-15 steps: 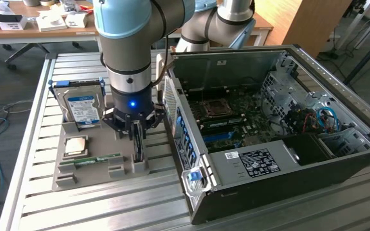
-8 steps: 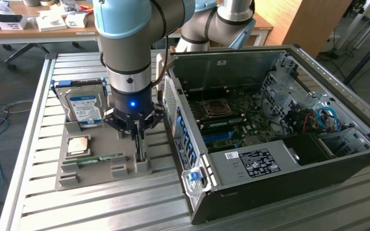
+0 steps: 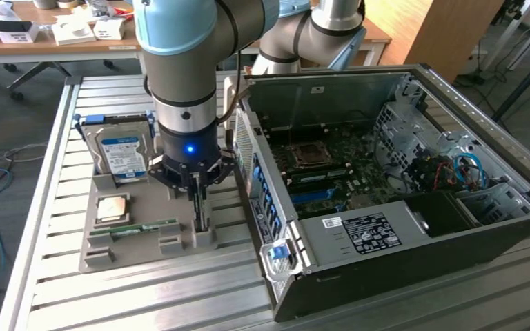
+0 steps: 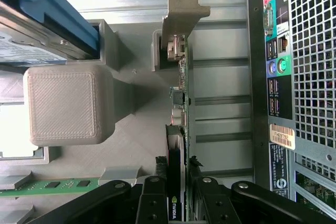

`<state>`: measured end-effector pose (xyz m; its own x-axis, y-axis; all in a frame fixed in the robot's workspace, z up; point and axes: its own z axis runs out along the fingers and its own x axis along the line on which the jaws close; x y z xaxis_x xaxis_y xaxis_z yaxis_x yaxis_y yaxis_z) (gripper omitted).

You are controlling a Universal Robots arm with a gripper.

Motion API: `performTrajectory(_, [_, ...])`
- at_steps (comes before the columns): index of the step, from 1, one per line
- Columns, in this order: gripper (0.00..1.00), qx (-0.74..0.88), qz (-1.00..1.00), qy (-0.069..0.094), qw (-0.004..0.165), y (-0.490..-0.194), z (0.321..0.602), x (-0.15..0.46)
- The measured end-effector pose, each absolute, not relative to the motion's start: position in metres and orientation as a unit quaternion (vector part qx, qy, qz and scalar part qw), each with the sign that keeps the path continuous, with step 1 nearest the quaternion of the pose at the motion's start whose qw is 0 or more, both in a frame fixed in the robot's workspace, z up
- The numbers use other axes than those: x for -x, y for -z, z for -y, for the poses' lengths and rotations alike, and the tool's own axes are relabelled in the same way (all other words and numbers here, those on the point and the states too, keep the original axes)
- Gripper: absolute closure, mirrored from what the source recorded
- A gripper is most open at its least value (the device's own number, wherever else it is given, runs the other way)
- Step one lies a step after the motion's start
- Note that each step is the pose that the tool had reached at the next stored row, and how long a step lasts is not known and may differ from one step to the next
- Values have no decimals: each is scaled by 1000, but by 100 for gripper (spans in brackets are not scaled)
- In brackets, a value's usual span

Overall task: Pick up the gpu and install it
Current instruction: 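Pick up the gpu and move the gpu toward the slot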

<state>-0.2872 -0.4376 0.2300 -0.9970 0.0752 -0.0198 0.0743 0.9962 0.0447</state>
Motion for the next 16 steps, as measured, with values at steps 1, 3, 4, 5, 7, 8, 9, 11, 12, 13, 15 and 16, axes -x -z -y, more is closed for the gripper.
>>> performTrajectory(1, [73, -37, -999, -22, 11, -230, 438, 287])
performTrajectory(3, [73, -37, -999, -22, 11, -230, 438, 287])
performTrajectory(4, [73, -37, -999, -22, 11, -231, 437, 287])
performTrajectory(5, [73, -37, -999, -22, 11, -231, 438, 287])
performTrajectory(7, [73, -37, -999, -22, 11, -233, 438, 287])
performTrajectory(8, [73, -37, -999, -22, 11, -234, 438, 287])
performTrajectory(9, [73, -37, -999, -22, 11, -235, 438, 287])
performTrajectory(11, [73, -37, -999, -22, 11, -238, 438, 287])
performTrajectory(12, [73, -37, -999, -22, 11, -239, 438, 287])
performTrajectory(13, [73, -37, -999, -22, 11, -241, 438, 287])
performTrajectory(15, [73, -37, -999, -22, 11, -244, 438, 287])
performTrajectory(16, [73, -37, -999, -22, 11, -246, 438, 287])
